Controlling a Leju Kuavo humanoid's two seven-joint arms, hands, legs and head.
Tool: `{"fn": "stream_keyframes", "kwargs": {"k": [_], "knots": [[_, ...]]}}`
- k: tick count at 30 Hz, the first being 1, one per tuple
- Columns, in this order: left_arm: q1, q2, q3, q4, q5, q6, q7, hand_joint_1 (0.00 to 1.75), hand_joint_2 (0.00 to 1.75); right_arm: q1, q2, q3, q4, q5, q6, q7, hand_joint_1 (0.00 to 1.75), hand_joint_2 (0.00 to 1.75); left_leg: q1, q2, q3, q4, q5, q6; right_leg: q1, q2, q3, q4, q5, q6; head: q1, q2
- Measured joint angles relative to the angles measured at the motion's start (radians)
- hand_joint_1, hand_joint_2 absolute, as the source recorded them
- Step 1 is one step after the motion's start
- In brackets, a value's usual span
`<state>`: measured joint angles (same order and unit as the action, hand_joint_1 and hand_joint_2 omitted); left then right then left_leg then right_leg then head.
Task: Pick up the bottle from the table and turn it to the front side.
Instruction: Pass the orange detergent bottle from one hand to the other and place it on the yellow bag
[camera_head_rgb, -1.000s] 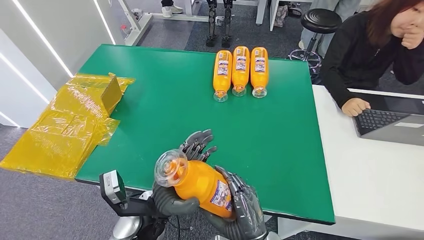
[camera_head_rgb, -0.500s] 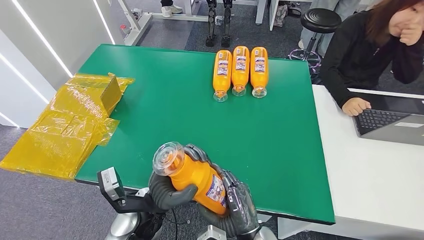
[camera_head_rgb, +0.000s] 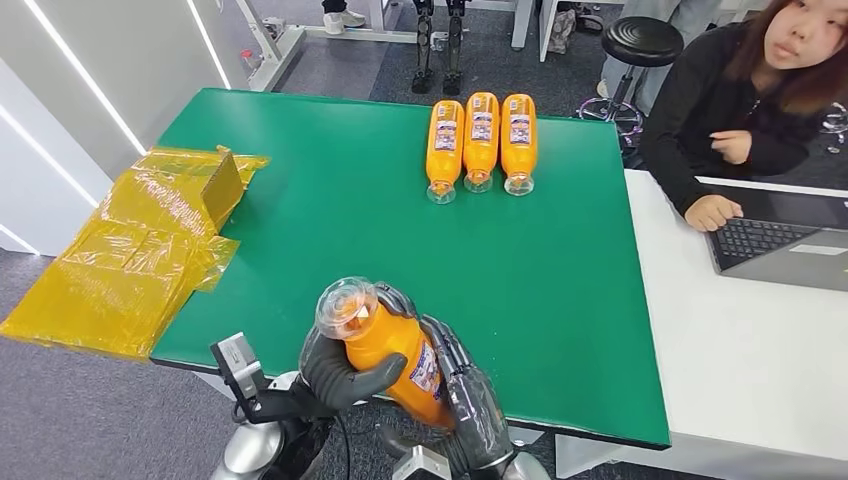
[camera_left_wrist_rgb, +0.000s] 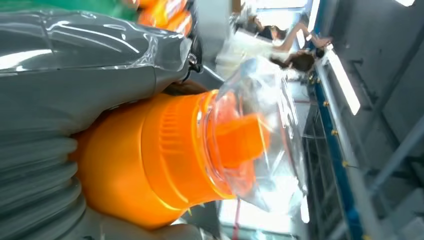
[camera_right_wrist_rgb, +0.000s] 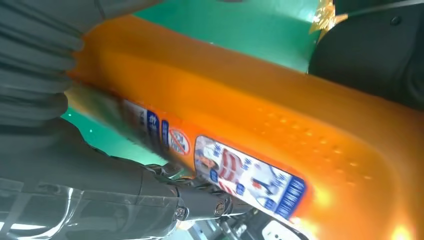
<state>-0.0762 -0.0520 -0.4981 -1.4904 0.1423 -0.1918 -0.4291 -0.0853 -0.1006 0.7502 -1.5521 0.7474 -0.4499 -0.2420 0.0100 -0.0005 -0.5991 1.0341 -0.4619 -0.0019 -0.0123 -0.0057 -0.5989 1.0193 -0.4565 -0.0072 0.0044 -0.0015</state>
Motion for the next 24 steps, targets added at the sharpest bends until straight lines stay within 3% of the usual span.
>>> {"fn": "stream_keyframes", "kwargs": {"k": [10, 18, 24], "knots": [[-0.155, 0.033, 0.048, 0.152, -0.555, 0.333, -0.005, 1.75, 1.75, 0.005, 0.006, -0.007, 0.011, -0.071, -0.007, -0.034, 0.0, 0.0, 0.0, 0.0, 0.0, 0.0, 0.001, -0.001, 0.0, 0.0, 0.0, 0.0, 0.001, 0.0, 0.0, 0.0], [-0.324, 0.057, 0.05, 0.396, -1.005, 0.536, 0.103, 1.75, 1.75, 0.003, 0.01, -0.005, 0.036, -0.122, 0.009, -0.051, 0.0, 0.0, 0.0, 0.0, 0.0, 0.0, 0.001, -0.001, 0.0, 0.0, 0.0, 0.0, 0.001, -0.001, 0.0, 0.0], [-0.492, 0.065, 0.01, 0.711, -1.344, 0.608, 0.255, 1.73, 1.75, 0.0, 0.016, -0.004, 0.066, -0.171, 0.024, -0.062, 0.0, 0.0, 0.0, 0.0, 0.0, 0.0, 0.002, -0.001, 0.0, 0.001, 0.0, 0.001, 0.001, -0.001, 0.0, 0.0]]}}
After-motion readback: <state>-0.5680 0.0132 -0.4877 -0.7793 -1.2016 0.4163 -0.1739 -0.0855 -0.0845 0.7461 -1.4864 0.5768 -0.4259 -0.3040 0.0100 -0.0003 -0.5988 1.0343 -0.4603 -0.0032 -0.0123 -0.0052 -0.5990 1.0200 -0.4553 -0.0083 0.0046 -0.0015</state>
